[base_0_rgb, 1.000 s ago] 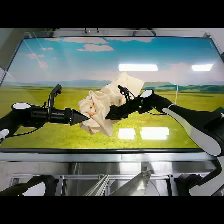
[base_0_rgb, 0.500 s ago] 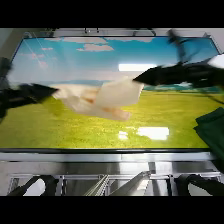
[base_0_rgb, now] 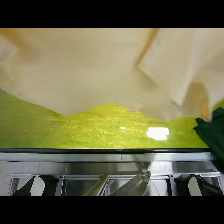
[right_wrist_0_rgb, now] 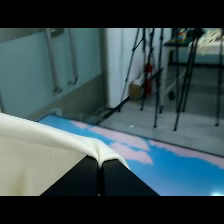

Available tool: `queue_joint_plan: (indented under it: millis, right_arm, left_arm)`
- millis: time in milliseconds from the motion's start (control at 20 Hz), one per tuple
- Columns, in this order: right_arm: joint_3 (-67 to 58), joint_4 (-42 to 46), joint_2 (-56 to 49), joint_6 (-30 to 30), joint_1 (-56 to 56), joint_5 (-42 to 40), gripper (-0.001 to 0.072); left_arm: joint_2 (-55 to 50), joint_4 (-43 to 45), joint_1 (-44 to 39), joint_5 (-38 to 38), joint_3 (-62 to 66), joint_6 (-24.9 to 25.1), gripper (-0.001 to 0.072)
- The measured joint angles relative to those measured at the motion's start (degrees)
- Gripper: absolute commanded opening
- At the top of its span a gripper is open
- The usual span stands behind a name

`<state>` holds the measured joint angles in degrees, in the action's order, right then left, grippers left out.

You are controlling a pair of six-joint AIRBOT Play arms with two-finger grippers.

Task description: Fold the shirts.

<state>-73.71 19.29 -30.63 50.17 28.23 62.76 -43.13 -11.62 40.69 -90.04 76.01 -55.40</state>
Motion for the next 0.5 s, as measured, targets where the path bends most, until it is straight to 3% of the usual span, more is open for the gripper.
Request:
queue_joint_plan:
  millis: [200, 500]
  right_arm:
    - [-0.2, 0.0, -4.8, -1.9, 0.6, 0.5, 0.0019]
    - [-0.2, 2.6, -31.5, -6.5, -10.3, 0.4, 0.0019]
  left_arm:
    - [-6.5, 9.3, -7.4, -0.3, 8.3, -3.3, 0.0018]
    - [-28.2, 35.4, -24.5, 2.4, 11.3, -5.3, 0.0014]
